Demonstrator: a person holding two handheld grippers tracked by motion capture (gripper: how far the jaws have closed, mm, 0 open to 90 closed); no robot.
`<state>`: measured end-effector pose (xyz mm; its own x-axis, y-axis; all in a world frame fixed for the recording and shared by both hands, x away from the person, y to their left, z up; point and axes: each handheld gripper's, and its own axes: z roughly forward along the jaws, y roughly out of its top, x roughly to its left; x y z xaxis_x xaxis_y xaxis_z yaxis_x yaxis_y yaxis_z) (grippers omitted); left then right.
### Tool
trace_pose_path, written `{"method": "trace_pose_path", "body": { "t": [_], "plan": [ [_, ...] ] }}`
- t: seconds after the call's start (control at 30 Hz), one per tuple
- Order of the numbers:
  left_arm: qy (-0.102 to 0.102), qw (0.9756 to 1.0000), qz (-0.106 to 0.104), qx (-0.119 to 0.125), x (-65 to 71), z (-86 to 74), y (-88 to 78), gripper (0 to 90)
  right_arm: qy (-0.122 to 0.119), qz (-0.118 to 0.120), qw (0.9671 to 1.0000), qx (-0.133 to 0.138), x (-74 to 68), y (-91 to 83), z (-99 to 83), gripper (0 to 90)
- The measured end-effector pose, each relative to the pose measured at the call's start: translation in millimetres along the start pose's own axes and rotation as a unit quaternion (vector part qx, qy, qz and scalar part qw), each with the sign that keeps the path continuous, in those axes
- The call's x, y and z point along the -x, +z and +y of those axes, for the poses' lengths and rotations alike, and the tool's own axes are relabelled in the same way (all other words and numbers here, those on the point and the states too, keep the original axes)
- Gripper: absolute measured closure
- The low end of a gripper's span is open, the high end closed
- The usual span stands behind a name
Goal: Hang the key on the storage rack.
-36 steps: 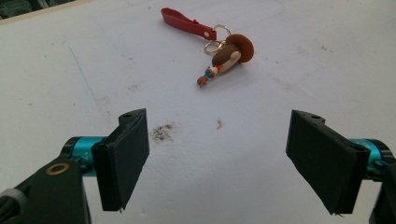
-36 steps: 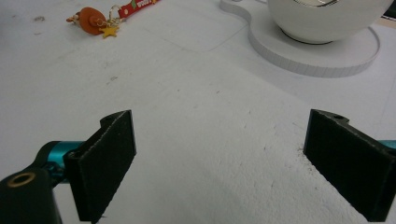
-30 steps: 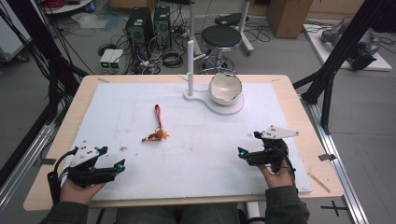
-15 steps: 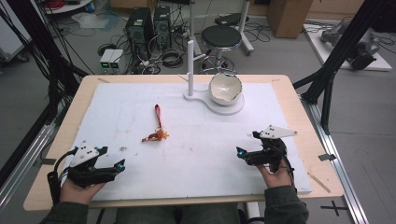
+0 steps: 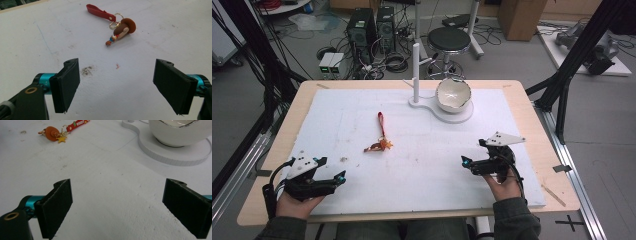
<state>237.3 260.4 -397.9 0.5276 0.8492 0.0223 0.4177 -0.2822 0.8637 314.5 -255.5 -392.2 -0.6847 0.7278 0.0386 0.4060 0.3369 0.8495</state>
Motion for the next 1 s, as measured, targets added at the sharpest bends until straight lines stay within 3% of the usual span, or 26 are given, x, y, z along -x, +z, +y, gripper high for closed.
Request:
{"method": "trace_pose_path", "body": {
  "t": [0.23, 1.0],
  "plan": [
    [0.001, 1.0000, -0.001, -0.001, -0.2, 0.1, 0.1, 21.9, -0.012, 0.012, 0.9998, -0.006, -6.0, 6.8, 15.0, 8.4],
    [0.001, 1.0000, -0.002, 0.000, -0.2, -0.1, -0.4, 21.9, -0.015, 0.046, 0.9988, -0.011, -19.9, 25.6, 51.1, 8.4]
  ]
}}
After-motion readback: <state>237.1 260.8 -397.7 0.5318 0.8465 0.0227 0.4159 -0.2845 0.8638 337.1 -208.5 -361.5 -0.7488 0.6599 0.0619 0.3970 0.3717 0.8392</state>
